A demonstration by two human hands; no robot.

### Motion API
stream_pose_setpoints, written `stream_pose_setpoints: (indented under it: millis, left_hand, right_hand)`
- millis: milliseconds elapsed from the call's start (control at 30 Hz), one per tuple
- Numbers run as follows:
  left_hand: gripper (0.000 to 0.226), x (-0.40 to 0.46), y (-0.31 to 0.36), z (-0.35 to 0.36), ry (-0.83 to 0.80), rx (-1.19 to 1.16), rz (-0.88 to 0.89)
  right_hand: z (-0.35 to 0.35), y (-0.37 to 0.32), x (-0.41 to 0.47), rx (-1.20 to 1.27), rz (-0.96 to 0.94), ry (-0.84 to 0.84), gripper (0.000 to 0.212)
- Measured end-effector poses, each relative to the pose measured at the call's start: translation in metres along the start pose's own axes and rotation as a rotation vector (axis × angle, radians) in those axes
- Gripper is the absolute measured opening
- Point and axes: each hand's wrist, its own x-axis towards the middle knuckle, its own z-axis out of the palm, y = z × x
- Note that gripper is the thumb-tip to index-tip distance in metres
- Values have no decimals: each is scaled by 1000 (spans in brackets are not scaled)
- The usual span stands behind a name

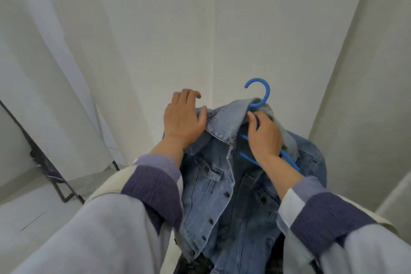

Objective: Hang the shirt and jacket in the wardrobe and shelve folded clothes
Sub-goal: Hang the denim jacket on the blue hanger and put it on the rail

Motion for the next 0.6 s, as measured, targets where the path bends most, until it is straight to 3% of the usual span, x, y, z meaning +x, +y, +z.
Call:
stream_pose_setpoints:
  millis: [100, 167, 300, 400, 500, 600]
  left_hand:
    - [51, 23, 10, 4, -322, 31, 90]
    - [49, 27, 23, 11, -437, 44, 125]
    - [36, 29, 35, 20, -338, -22, 87]
    - [39, 33, 37, 28, -301, -17, -4]
    - [43, 35, 35, 35, -268, 8, -47]
    - [46, 36, 35, 39, -232, 27, -61]
  right_hand:
    - [-10, -2, 2, 17, -40, 3, 32]
    - [-16, -4, 5, 9, -55, 5, 31]
    - [-28, -2, 20, 11, -140, -12, 24]
    - [-26, 8, 18, -179, -198, 48, 27]
    - [-17, 31, -10, -325, -99, 215, 32]
    - [-3, 59, -38, -392, 69, 120, 30]
